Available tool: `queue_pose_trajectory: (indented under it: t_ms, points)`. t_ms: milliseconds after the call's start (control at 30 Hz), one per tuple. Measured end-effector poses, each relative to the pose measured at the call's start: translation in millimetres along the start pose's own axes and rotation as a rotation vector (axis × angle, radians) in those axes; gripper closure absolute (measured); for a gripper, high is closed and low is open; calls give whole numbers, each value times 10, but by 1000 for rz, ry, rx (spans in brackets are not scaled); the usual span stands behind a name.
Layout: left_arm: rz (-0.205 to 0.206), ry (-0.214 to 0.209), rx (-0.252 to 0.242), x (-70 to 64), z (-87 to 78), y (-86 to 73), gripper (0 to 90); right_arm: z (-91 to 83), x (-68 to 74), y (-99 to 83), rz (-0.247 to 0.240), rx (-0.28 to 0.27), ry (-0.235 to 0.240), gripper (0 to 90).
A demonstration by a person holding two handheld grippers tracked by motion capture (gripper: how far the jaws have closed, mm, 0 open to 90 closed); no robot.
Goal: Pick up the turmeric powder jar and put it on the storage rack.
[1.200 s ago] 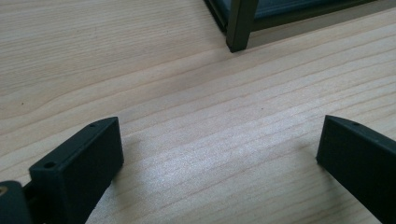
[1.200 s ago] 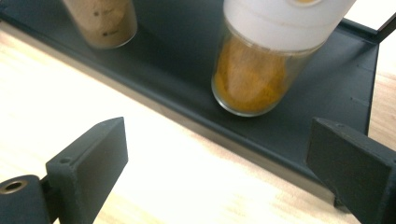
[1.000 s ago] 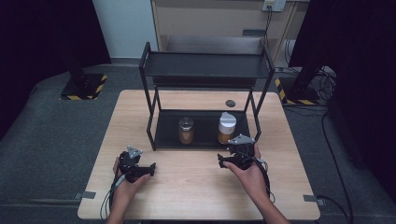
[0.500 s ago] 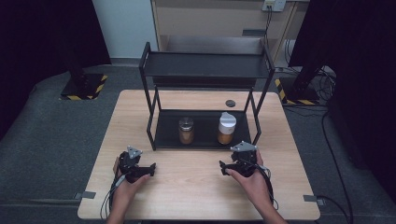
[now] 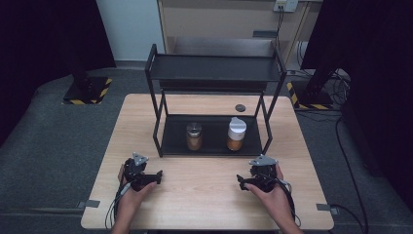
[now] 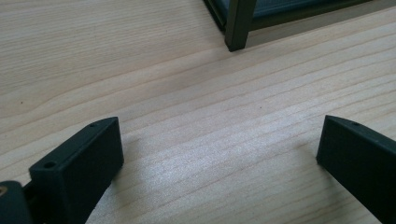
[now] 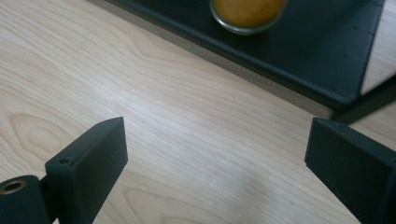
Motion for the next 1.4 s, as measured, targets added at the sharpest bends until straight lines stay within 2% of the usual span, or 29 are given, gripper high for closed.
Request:
queue_pose_trajectory:
  t_ms: [300,467,733,933,1267,1400]
  points:
    - [-2,2,0,-7,-4,-4,0,-77,-271,-171,38,12,-13,66]
    - [-2,2,0,-13,-10,-9,0,-107,-410,-272,53,25,-42,63]
    - [-2,2,0,-13,-10,-9,0,-70,-607,-438,121,47,-72,58]
    - [-2,2,0,-13,-10,-9,0,-47,-639,-479,141,54,-68,40]
    - [-2,2,0,-13,-10,-9,0,-44,-628,-584,142,3,-66,19]
    - [-2,2,0,-13,-10,-9,0,-44,-628,-584,141,3,-66,18]
Point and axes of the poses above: each handheld gripper's, and its own axes: z roughly forward along the jaws, y roughly out of its top, x roughly to its left, the point moved 6 cm from there along z, roughly forward along the jaws, and after that the axes turned 2 degrees about -x, right-handed, at the moved point
